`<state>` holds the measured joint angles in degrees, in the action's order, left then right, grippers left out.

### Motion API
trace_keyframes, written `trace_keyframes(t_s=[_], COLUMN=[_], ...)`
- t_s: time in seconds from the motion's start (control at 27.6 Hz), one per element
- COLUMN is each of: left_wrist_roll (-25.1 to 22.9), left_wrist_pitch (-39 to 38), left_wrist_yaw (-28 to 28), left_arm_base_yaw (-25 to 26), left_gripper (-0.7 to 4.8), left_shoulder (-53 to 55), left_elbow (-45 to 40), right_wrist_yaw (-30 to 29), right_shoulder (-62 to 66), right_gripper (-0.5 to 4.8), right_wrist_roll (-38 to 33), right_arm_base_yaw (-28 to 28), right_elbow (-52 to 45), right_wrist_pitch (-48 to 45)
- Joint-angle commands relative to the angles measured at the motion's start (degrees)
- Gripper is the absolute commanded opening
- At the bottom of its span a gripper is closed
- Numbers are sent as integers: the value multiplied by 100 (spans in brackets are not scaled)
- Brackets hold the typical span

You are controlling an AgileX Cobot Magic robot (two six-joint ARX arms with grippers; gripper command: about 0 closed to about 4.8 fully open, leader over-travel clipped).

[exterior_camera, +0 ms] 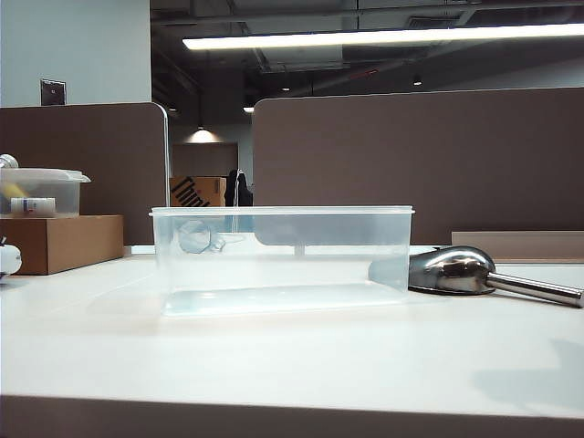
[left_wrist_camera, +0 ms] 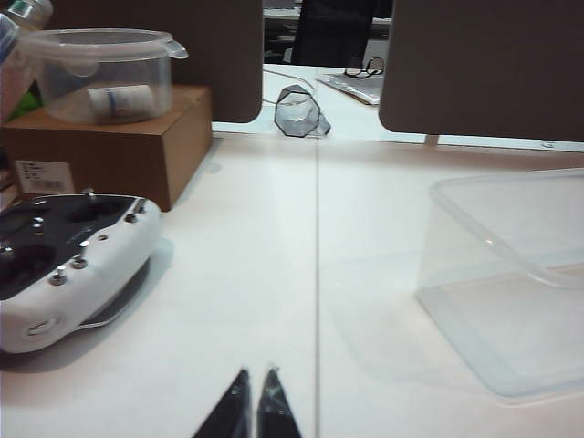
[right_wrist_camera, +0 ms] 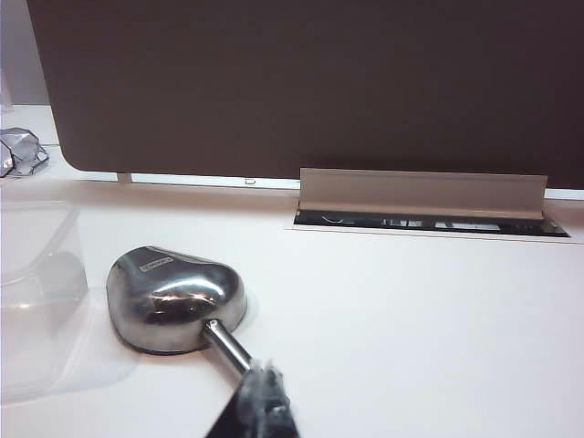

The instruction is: Pick up the metal ice scoop from the table and place it inside the transparent plastic box.

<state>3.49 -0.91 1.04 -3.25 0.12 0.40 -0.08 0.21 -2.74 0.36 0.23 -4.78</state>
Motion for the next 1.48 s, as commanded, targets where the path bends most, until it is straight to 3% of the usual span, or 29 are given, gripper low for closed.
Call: trace_keyframes(t_s=[0.04,0.25,0.36,0.47,0.65,0.91,0.94,0.98,1.34,1.41,1.48], left_wrist_roll=[-2,-2,-2,-2,-2,-2,-2,-2,-2,-2,-2], left_wrist_pitch=[52,55,55,52,39,35,33,35,22,22,17], left_wrist_yaw=[15,24,24,28,46,46,46,44,46,46,46], left_arm_base_yaw=[-339,-1438,-2024,-2656,-2791,-2791,-2791,-2791,-2793,-2796,-2798], left_gripper=[21,21,21,21,21,21,21,21,21,21,21], left_shoulder=[9,144,262,483,570,573,573,573,577,577,577], left_elbow=[-2,-2,-2,-2,-2,-2,-2,-2,-2,-2,-2], right_wrist_yaw=[-11,-118,-514,-828,-1113,-793,-758,-754,-835,-1056,-1305], right_shoulder=[0,0,0,0,0,42,90,190,2476,3049,3622], right_gripper=[-5,-1,40,46,46,36,-3,-9,-9,-6,54], right_wrist_roll=[-450,-2286,-2824,-3248,-3670,-3543,-3390,-3156,-1696,-1486,-1414], right_arm_base_yaw=[2,2,-2,-2,-2,-9,-7,-7,2,2,2], right_elbow=[-24,-24,-24,-17,94,1012,1180,1399,3410,3692,3930], right_wrist_pitch=[28,177,232,321,330,328,334,374,1843,1921,1971])
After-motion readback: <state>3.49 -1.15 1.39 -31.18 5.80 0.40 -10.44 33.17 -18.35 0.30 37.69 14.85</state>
